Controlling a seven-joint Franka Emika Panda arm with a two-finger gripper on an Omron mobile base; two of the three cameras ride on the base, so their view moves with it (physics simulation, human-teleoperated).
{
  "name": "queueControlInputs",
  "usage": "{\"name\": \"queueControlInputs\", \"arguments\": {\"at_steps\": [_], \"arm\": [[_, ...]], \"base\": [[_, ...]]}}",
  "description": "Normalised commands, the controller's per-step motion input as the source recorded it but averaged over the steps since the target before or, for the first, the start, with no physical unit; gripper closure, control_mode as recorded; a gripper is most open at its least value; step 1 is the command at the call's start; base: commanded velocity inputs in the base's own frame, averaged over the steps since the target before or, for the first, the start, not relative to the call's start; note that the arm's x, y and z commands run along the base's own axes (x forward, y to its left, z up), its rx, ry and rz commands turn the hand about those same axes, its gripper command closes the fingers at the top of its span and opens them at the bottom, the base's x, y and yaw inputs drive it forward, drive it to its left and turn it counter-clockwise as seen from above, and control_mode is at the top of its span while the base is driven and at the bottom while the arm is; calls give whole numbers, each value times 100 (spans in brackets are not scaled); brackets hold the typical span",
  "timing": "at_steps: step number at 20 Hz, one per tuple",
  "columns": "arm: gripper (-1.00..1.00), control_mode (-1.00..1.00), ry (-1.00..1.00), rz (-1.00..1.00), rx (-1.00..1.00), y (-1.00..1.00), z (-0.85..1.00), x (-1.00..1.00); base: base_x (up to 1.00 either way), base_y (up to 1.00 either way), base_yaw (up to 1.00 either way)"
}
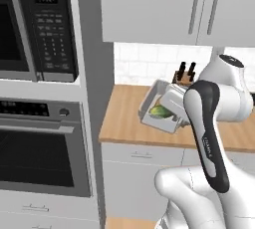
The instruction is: Take the meat container that has the steak and place it on the second highest rack of the freezer. Then take the vegetable container that has the sweet potato and cucumber and place it on the highest rack of the freezer.
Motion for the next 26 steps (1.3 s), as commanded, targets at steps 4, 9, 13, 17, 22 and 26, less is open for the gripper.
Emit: {"name": "queueControlInputs", "arguments": {"at_steps": [4, 9, 13, 17, 22, 26], "arm": [[100, 100, 0, 0, 0, 0, 0, 0], [100, 100, 0, 0, 0, 0, 0, 0], [100, 100, 0, 0, 0, 0, 0, 0], [100, 100, 0, 0, 0, 0, 0, 0], [100, 100, 0, 0, 0, 0, 0, 0], [100, 100, 0, 0, 0, 0, 0, 0]], "base": [[-30, 47, 58], [-20, 71, 61], [-1, 94, 64], [10, 90, 61], [71, 65, 39], [100, 58, 13]]}}
